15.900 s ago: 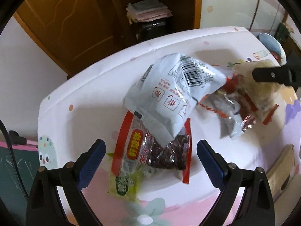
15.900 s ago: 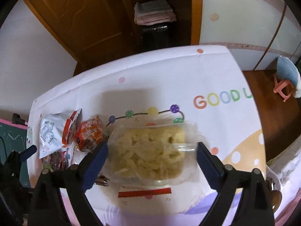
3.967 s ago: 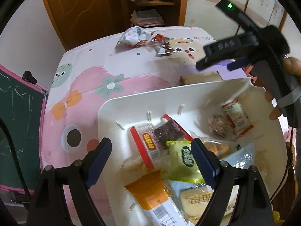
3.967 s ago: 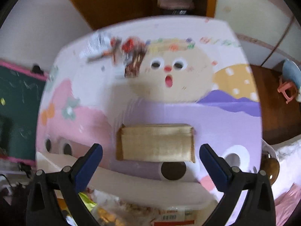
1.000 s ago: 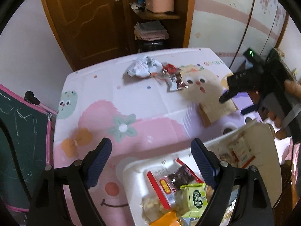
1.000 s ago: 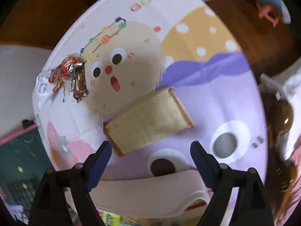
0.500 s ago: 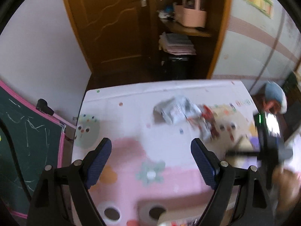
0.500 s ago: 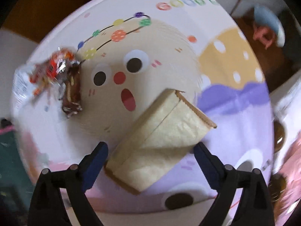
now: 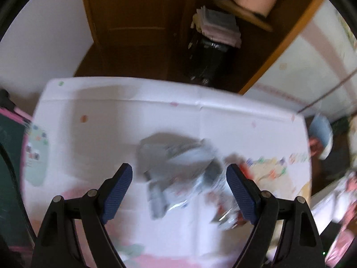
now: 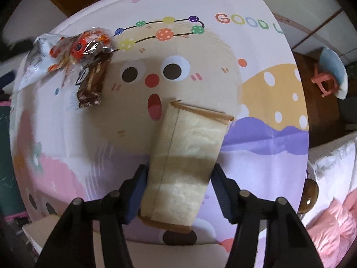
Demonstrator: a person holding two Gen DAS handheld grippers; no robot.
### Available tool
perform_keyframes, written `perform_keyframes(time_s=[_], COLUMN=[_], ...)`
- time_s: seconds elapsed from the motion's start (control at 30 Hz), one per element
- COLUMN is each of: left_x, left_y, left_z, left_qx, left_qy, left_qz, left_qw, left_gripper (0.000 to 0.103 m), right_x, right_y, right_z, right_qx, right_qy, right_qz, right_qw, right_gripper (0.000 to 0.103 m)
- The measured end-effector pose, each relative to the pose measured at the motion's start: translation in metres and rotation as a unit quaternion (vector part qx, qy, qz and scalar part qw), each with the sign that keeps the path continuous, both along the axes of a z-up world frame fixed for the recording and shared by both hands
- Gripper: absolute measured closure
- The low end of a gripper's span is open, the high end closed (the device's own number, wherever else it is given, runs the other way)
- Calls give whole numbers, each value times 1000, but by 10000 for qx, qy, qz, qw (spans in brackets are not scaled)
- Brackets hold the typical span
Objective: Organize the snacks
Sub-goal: 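Lift the tan box with the right tool while the left tool grasps the crumpled white paper, then carry the box and paper over the white tray and open both tools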
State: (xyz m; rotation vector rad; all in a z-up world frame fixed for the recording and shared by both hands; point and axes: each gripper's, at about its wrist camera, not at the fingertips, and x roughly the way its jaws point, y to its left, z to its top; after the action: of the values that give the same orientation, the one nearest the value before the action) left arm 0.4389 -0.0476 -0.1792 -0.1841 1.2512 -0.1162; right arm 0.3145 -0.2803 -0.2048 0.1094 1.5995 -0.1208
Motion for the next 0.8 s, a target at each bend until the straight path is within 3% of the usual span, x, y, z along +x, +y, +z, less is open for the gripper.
perform_keyframes(time_s=[0.07, 0.23, 0.37, 0.53, 0.67, 0.8], left_x=[4, 11, 7, -5, -22, -43], left_y=[-4, -20, -19, -23, -27, -26], left_z=[-2, -29, -37, -31, -24, 1], left_qx=[-212, 431, 359, 424, 529, 562], left_qy=[-80, 197, 194, 102, -89, -420], left_qz=[51, 21, 183, -53, -253, -363], left_qw=[9997, 9989, 9990, 9990, 9982, 9969], left_gripper=[18, 14, 13, 38, 44, 46], right_x=[-9, -21, -23, -32, -38, -47], right_y=[-9, -4, 18, 8, -12, -20], right_z=[6, 10, 0, 6, 16, 33], right_qx=[60, -33, -90, 234, 620, 742], right_qy=[-35, -49, -64, -247, -401, -643], right_qz=[102, 422, 586, 455, 268, 206], right_qw=[9999, 9991, 9982, 9984, 9969, 9950], right_gripper=[45, 45, 45, 46, 46, 46])
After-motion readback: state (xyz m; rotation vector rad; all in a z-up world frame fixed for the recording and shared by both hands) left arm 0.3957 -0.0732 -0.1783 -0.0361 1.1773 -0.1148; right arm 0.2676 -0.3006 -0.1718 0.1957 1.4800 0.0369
